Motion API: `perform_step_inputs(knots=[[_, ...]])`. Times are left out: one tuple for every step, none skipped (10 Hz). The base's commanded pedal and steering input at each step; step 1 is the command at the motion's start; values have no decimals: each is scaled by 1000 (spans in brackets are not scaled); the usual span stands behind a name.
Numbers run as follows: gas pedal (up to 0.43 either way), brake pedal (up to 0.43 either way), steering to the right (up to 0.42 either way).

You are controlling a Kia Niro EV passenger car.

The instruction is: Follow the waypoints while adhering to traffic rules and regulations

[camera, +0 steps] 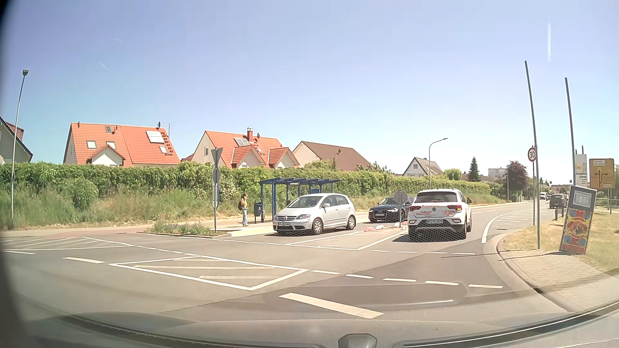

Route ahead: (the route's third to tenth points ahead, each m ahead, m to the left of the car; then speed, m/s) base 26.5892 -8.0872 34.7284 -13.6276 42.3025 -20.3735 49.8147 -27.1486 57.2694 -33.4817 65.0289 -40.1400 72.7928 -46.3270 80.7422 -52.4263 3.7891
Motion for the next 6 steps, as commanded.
perform_step_inputs(knots=[[20, 30, 37], [20, 30, 79], [20, 30, 110], [20, 30, 148], [28, 30, 179], [28, 30, 198]])
